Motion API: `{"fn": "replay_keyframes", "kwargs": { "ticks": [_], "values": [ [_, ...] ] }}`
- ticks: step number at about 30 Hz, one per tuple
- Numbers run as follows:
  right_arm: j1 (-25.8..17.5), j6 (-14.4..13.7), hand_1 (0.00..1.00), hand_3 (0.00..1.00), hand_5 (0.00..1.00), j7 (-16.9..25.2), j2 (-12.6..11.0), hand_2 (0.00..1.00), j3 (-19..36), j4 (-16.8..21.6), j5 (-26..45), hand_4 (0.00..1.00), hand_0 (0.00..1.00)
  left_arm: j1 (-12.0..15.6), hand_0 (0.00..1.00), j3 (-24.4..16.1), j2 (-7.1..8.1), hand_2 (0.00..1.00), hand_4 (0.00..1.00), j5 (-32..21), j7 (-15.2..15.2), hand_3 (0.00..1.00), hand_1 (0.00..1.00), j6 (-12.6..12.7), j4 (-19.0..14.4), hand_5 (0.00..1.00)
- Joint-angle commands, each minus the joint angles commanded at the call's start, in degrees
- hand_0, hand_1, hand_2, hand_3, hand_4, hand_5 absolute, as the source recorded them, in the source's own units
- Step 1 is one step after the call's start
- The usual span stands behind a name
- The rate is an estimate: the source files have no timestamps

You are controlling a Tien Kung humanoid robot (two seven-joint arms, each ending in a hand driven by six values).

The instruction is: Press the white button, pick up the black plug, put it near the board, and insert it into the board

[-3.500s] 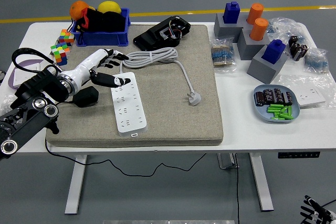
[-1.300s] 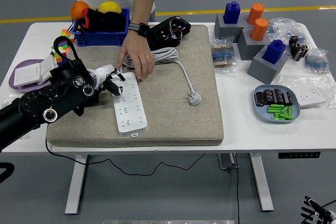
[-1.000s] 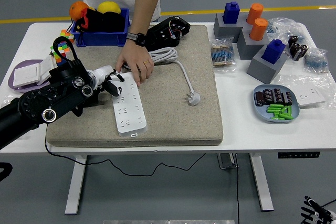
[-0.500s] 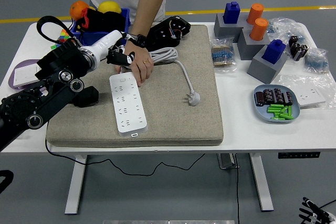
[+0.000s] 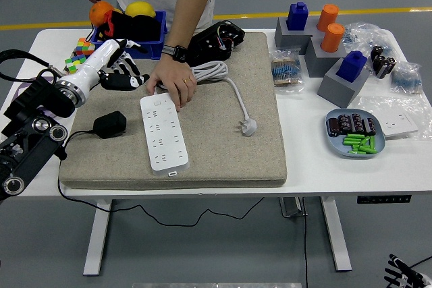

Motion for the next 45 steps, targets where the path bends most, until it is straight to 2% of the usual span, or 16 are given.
{"fn": "replay_keyframes", "kwargs": {
  "ticks": [2,3,6,8,9,12,14,15,20,21,28,38,39,44,45],
  "values": [
    [0.0,0.0,0.665,0.629,0.478,0.0,0.0,0.645,0.0,0.0,0.0,0.716,0.777,0.5,0.668,0.7,1.25,0.675,0.919,-0.4,0.5,0.524,0.748,-1.2,1.5,0.112],
    [0.1,0.0,0.665,0.629,0.479,0.0,-0.1,0.645,0.1,0.0,0.0,0.716,0.777,0.7,0.807,1.1,1.75,0.779,0.998,-0.7,0.8,0.429,0.860,-1.6,2.0,0.034],
    [0.0,0.0,0.665,0.629,0.479,0.0,-0.2,0.645,0.1,0.0,0.0,0.716,0.777,1.1,0.807,2.7,3.35,0.779,0.998,-1.6,2.0,0.429,0.860,-3.0,3.1,0.034],
    [0.1,0.0,0.665,0.629,0.479,0.0,-0.2,0.645,0.1,0.0,0.0,0.716,0.777,1.3,0.807,3.2,3.95,0.779,0.998,-1.9,2.5,0.429,0.860,-3.6,3.3,0.034],
    [0.1,0.0,0.665,0.629,0.479,0.0,-0.2,0.645,0.1,0.0,0.0,0.716,0.777,1.3,0.856,3.3,4.17,0.837,0.998,-2.0,2.6,0.415,0.906,-3.8,3.3,0.002],
    [0.2,0.0,0.665,0.629,0.479,0.0,-0.2,0.645,0.1,0.0,0.1,0.716,0.777,1.4,0.856,3.4,4.63,0.837,0.998,-2.3,2.9,0.415,0.906,-4.5,3.2,0.002],
    [0.2,0.0,0.665,0.629,0.479,0.0,-0.2,0.645,0.1,0.0,0.1,0.716,0.777,1.4,0.856,3.3,4.80,0.837,0.998,-2.5,2.9,0.415,0.906,-4.7,3.1,0.002],
    [0.2,0.0,0.665,0.629,0.479,0.0,-0.2,0.645,0.1,0.0,0.1,0.716,0.777,1.4,0.861,3.3,4.88,0.841,0.998,-2.6,3.0,0.379,0.909,-4.9,3.1,0.002],
    [0.3,0.0,0.665,0.629,0.479,0.0,-0.2,0.645,0.1,0.0,0.1,0.716,0.777,1.0,0.861,4.1,5.19,0.841,0.998,-3.2,3.9,0.379,0.909,-6.1,4.7,0.002],
    [0.3,0.0,0.665,0.629,0.479,0.0,-0.2,0.645,0.1,0.0,0.1,0.716,0.777,0.9,0.861,4.4,5.23,0.837,0.998,-3.2,4.1,0.299,0.905,-6.3,5.1,0.002],
    [0.4,0.0,0.665,0.629,0.479,-0.1,-0.3,0.645,-0.2,0.0,0.2,0.716,0.777,0.6,0.862,5.7,5.74,0.837,0.998,-3.2,4.9,0.298,0.903,-7.4,7.5,0.002],
    [0.6,0.0,0.665,0.629,0.479,-0.1,-0.5,0.645,-1.0,0.0,0.6,0.716,0.777,-0.6,0.860,7.8,5.54,0.831,0.998,-3.4,3.9,0.299,0.899,-6.7,9.6,0.002],
    [0.7,0.0,0.665,0.630,0.479,-0.1,-0.5,0.645,-1.2,0.0,0.7,0.716,0.777,-0.8,0.845,7.9,5.47,0.809,0.998,-3.3,3.7,0.345,0.864,-6.5,9.7,0.002],
    [0.6,0.0,0.665,0.630,0.479,-0.2,-0.6,0.645,-1.4,0.0,0.7,0.716,0.777,-1.6,0.845,8.8,5.18,0.809,0.998,-2.8,3.5,0.345,0.864,-6.2,10.7,0.002],
    [0.6,0.0,0.665,0.629,0.479,-0.3,-0.6,0.645,-1.4,0.0,0.7,0.716,0.777,-1.8,0.807,9.1,5.07,0.767,0.997,-2.6,3.4,0.453,0.812,-6.1,11.0,0.002]
  ]
}}
